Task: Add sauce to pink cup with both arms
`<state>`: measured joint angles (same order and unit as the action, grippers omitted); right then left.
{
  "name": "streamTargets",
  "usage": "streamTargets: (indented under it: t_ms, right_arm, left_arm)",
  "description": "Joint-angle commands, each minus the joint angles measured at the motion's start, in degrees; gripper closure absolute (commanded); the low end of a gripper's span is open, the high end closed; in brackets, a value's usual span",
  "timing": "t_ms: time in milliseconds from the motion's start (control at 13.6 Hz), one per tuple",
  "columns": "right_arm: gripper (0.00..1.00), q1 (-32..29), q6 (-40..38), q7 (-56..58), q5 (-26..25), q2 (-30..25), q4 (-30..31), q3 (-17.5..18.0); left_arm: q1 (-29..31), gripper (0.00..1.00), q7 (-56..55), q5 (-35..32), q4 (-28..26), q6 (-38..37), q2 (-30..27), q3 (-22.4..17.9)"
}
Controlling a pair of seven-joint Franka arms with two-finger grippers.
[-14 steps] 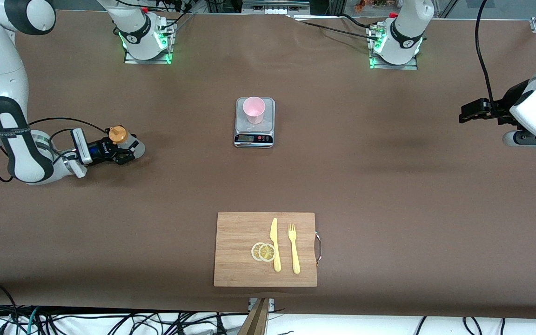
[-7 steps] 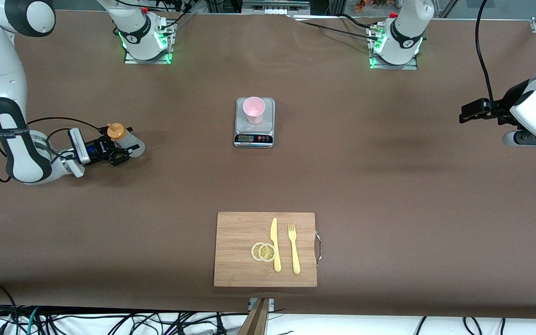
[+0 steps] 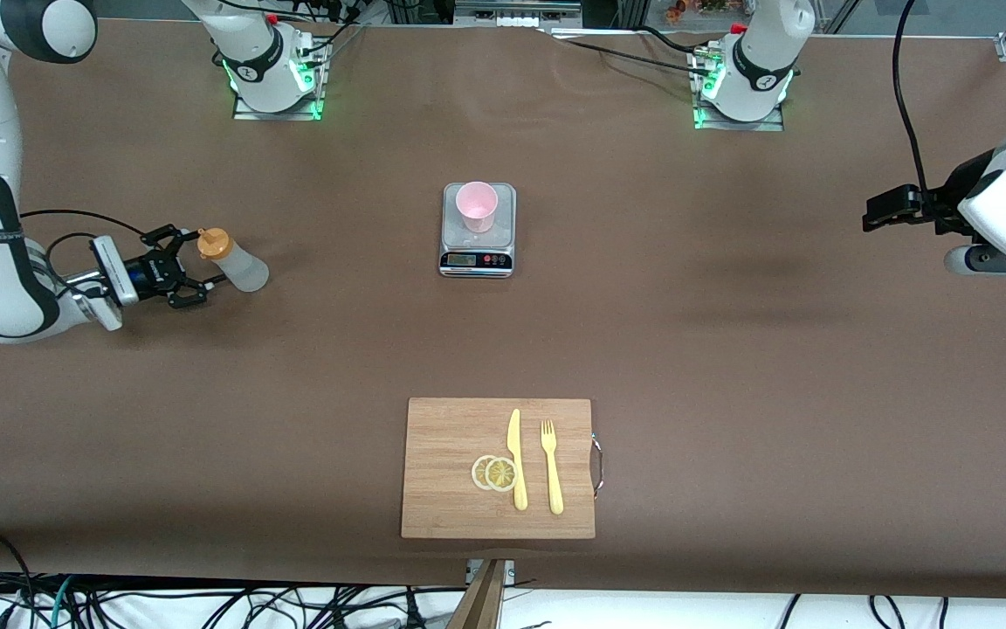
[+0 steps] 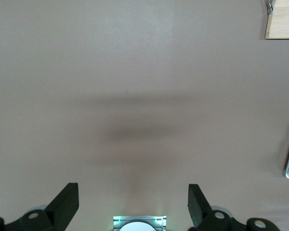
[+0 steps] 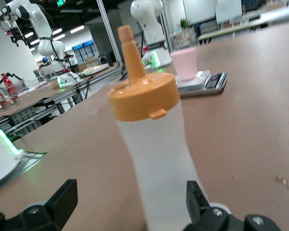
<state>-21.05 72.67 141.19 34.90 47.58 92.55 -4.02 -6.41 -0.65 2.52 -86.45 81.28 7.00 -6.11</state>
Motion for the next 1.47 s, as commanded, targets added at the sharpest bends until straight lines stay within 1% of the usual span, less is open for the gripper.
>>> streamTargets:
  t_ms: [0,220,440,587,733,880,953,1100,1247,1393]
  right_arm:
    - [0.0,0.4,0.6,-8.8,-5.7,-7.3,0.6,-0.1]
    - [0.0,2.9,2.6,-20.3,-10.0,-14.1,0.6,-0.1]
    - [0.0,7.0,7.5,-34.8,-15.5,-22.2,1.4,-0.1]
    - [0.0,10.9,10.0,-45.0,-19.6,-27.1,2.1,-0.1]
    - [0.0,15.8,14.0,-56.6,-24.2,-32.7,4.7,-0.1]
    - [0.0,20.1,15.7,-69.6,-28.6,-34.9,5.5,0.1]
    - [0.0,21.0,15.8,-76.3,-30.7,-35.5,5.4,0.6]
    - [0.0,21.2,16.6,-86.7,-33.6,-36.2,5.1,3.9]
    - [0.0,22.2,18.2,-99.8,-35.1,-37.2,5.1,4.6]
    - [0.0,22.2,18.6,-113.3,-38.3,-38.2,4.8,6.7]
  left_arm:
    - [0.1,0.0,1.2,-0.5,1.8,-0.9,0.7,0.0]
    - [-0.1,0.0,1.0,-0.5,1.8,-0.9,0.7,0.0]
    - [-0.1,0.0,1.1,-0.5,1.8,-0.9,0.7,0.0]
    - [-0.1,0.0,1.0,-0.5,1.8,-0.9,0.7,0.0]
    - [0.0,0.0,1.2,-0.5,1.8,-0.9,0.7,0.0]
    - [0.0,0.0,1.3,-0.4,1.8,-0.9,0.7,0.0]
    - [0.0,0.0,1.3,-0.4,1.7,-0.9,0.7,0.0]
    - [0.1,0.0,1.2,-0.4,1.8,-0.9,0.7,0.0]
    - [0.1,0.0,1.2,-0.4,1.8,-0.9,0.7,0.0]
    - [0.3,0.0,1.2,-0.4,1.8,-0.9,0.7,0.0]
